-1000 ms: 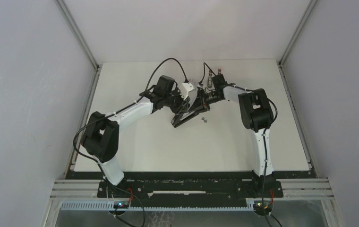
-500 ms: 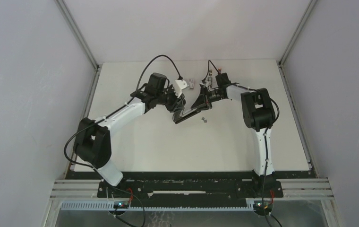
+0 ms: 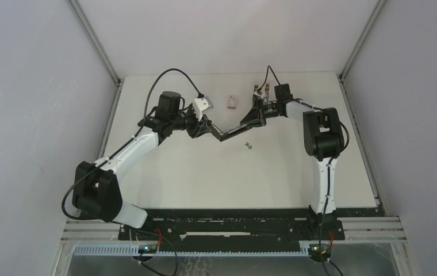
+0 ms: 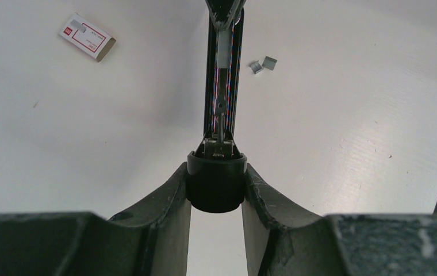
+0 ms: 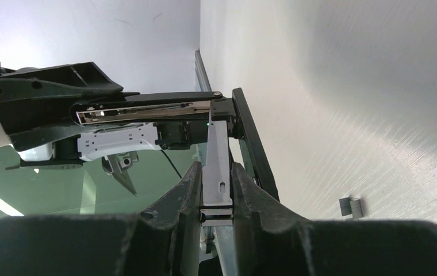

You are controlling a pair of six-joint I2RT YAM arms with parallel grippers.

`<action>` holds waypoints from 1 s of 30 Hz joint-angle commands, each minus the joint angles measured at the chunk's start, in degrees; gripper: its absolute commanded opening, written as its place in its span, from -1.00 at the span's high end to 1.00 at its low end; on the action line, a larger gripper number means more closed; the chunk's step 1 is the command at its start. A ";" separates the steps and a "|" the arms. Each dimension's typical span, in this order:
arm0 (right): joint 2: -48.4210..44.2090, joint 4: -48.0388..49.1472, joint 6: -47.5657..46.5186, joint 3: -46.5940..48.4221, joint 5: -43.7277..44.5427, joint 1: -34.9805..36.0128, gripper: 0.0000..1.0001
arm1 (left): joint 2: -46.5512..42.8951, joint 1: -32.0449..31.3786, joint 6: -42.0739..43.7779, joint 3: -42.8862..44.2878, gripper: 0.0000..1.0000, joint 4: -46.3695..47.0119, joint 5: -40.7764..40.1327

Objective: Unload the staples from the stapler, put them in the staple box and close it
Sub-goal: Unload the staple.

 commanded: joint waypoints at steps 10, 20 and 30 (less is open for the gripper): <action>-8.32 10.15 11.03 -2.39 -6.24 -4.67 1.00 | -8.10 3.51 3.19 -6.68 1.00 0.50 -2.00; -11.37 14.97 16.29 -3.24 -8.01 -5.58 1.00 | -9.30 4.45 4.16 -9.96 0.92 0.19 -4.03; -14.19 18.96 20.27 -4.44 -8.77 -5.74 1.00 | -8.34 4.55 4.23 -11.74 0.74 0.53 -4.01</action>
